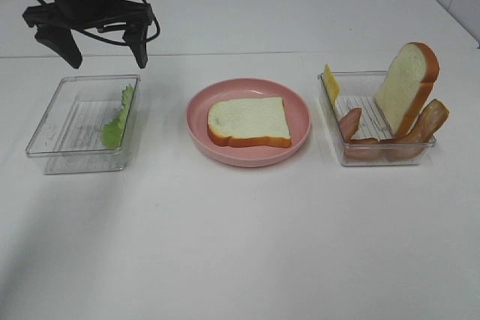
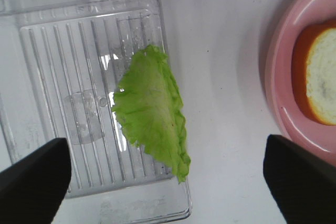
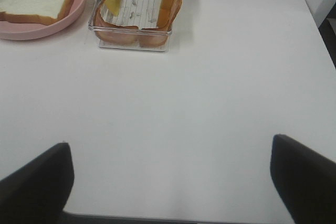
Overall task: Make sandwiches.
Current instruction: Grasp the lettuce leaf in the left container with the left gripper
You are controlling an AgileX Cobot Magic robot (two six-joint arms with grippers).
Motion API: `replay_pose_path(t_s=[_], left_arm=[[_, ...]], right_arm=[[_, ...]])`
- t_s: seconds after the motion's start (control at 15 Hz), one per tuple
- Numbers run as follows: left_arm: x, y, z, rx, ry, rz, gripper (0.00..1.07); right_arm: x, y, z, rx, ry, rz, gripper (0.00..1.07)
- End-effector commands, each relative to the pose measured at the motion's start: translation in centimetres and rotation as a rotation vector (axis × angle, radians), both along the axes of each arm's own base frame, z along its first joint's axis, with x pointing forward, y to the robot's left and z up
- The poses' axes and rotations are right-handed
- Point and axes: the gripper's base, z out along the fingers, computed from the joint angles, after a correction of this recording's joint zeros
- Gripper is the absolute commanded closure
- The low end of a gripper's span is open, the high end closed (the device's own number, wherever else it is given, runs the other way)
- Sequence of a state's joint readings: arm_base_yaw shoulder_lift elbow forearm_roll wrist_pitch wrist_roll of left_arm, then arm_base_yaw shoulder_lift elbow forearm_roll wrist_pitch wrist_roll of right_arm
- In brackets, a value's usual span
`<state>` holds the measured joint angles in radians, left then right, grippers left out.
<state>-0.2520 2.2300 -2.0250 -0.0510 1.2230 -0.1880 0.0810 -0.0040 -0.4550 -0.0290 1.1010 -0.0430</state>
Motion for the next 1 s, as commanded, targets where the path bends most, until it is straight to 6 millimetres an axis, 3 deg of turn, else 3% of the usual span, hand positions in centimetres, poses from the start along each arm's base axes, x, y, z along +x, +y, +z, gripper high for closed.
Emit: replay_pose_path(t_s=[0.07,0.33,0.6,0.67,0.73,0.87,1.0], left_arm=[[-0.5,-0.7,-3.2,0.028,0.155,-0.018,0.17],[0.1,-0.8,-6.4,0.042,0.193,-0.016,0.18],[0.1,-0.8,-6.7,0.044,0.2,-0.016,0.31],[0.1,-0.8,-6.9,0.046,0.205,-0.016,0.48],[0.1,-0.8,-7.0,0.046,0.207,-0.016,0.53],[0.1,-0.8,-7.0,0.046,0.207,-0.017,0.72],[0.3,-0.9,-7.0,0.039,0.185,-0.02,0.99]], right_arm=[[-0.3,-0.1,-0.1,-0.006,-0.029,-0.002,0.08],[-0.3,-0.1,-0.1,-0.006,-0.029,-0.002,0.08],[-0.3,-0.1,-0.1,-0.006,-0.029,-0.002,0.08],[-0.3,-0.1,-0.1,-0.006,-0.029,-0.002,0.08],[-0.3,-0.1,-0.1,-0.006,-0.029,-0.002,0.08],[-0.3,-0.1,-0.1,-0.006,-0.029,-0.002,0.08],[-0.3,-0.1,-0.1,-0.006,-0.029,-0.002,0.08]])
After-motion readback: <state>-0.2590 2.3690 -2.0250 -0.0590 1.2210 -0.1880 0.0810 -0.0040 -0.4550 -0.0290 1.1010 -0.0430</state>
